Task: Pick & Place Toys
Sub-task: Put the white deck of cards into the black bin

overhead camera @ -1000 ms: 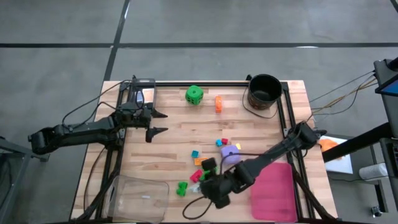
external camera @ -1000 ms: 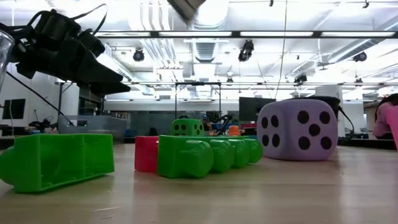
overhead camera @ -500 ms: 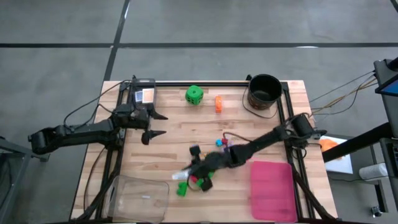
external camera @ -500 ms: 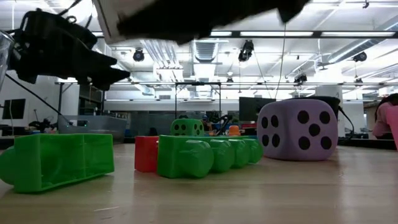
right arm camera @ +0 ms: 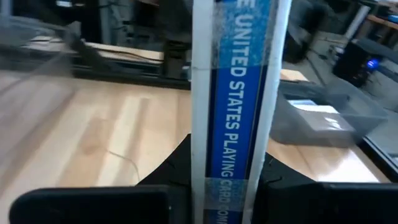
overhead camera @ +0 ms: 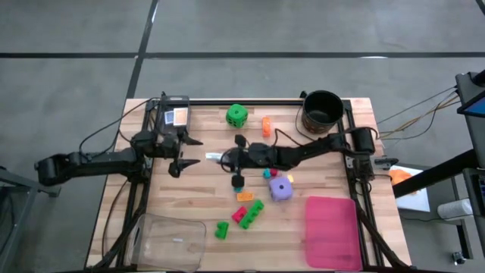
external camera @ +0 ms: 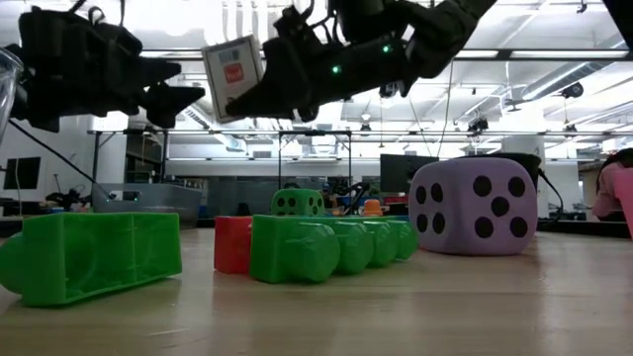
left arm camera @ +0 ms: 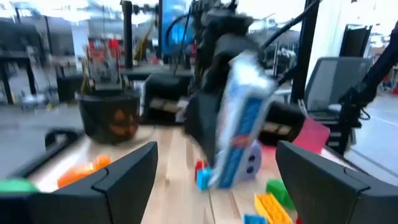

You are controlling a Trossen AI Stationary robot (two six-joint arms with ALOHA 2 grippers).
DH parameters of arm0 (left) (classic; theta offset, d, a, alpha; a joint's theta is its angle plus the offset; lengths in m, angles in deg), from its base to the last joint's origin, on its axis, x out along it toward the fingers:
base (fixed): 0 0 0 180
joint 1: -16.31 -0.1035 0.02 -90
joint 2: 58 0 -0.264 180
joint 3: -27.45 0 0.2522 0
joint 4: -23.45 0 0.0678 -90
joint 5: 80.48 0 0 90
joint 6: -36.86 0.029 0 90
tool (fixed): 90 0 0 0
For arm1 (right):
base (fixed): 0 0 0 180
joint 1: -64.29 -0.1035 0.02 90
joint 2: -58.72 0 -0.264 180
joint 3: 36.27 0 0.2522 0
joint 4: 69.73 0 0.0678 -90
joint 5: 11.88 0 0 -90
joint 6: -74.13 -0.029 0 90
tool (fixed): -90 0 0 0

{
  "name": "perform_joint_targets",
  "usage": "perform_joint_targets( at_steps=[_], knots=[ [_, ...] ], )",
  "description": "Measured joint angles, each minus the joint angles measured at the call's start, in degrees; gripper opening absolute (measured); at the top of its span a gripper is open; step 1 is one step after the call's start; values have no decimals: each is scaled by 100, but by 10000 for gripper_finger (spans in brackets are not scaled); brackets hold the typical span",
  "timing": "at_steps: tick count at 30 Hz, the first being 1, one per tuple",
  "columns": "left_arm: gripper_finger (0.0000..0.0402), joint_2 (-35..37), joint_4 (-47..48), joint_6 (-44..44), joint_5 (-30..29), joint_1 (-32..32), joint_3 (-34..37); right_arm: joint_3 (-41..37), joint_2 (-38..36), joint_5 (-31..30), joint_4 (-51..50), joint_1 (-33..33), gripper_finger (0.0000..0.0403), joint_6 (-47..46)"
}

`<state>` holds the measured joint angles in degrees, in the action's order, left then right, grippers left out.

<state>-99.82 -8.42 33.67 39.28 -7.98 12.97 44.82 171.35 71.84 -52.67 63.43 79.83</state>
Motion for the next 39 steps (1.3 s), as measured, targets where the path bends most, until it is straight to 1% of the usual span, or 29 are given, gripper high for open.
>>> perform_joint_targets(
  at_steps=[3, 6, 8, 17, 20, 24, 29, 34, 36, 39],
  knots=[
    [327, -1, -77, 18, -174, 185, -10, 0, 60, 6, 81, 39, 65, -13],
    [327, 0, -114, 18, -720, 398, -41, 2, 94, 52, 151, 39, 65, -13],
    [327, -2, -123, 21, -920, 511, -42, 2, 101, 52, 219, 45, 65, -15],
    [327, -53, -215, 24, -1078, 837, -153, 4, 104, 48, 322, 45, 65, -15],
    [327, -292, -186, 38, -1144, 972, -287, 6, 110, 43, 324, 49, 65, -15],
    [327, -870, -197, 175, -1347, 1143, -514, 7, 110, 39, 368, 46, 65, -15],
    [327, -1513, -551, 235, -1373, 1242, -759, 7, 112, 41, 364, 45, 65, -15],
    [326, -1896, -606, 235, -1373, 1293, -989, 7, 112, 147, 366, 47, 65, -15],
    [319, -1988, -604, 233, -1441, 1329, -1040, 7, 112, 155, 366, 45, 65, -15],
    [289, -2074, -605, 250, -1683, 1428, -1070, 7, 112, 155, 366, 45, 65, -15]
  ],
)
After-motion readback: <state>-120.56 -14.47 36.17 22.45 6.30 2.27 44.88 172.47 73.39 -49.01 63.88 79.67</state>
